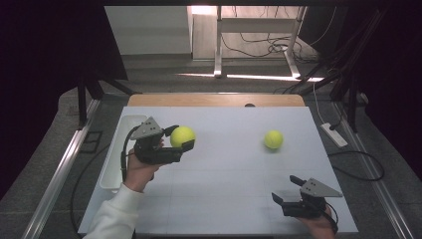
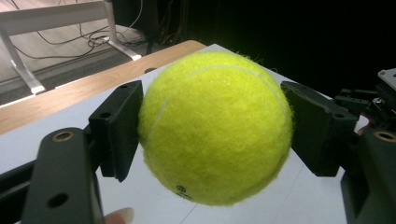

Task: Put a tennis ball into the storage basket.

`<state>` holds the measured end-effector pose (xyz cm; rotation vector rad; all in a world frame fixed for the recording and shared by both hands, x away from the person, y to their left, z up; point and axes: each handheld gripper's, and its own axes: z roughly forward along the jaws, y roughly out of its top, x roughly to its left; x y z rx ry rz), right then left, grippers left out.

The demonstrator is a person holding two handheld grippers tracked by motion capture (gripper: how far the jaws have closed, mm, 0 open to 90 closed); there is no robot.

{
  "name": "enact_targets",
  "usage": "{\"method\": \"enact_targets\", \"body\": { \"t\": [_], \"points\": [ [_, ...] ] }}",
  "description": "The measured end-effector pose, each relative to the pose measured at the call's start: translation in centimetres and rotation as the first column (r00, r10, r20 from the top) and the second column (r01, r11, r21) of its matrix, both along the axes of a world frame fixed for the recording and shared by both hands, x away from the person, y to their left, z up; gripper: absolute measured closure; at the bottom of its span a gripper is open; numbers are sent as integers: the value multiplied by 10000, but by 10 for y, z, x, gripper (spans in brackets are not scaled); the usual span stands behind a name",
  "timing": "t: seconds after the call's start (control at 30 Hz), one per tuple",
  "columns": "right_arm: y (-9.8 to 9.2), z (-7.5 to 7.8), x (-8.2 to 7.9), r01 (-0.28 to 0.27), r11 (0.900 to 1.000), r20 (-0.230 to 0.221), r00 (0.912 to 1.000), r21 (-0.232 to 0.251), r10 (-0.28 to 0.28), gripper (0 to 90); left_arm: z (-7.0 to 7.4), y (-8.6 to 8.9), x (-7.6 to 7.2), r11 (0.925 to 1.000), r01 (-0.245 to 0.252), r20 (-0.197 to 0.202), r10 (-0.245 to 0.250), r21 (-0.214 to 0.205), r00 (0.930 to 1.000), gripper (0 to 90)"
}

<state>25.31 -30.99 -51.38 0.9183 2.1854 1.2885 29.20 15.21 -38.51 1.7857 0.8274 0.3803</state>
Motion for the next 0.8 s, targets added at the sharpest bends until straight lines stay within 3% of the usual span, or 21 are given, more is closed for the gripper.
{"method": "enact_targets", "body": {
  "t": [0.8],
  "points": [
    [0, 0, 0, 31, 10000, 8, 10000, 8, -31, 90, 5, 15, 4, 9984, -554, 64, 554, -90, 9984, 263]
  ]
}}
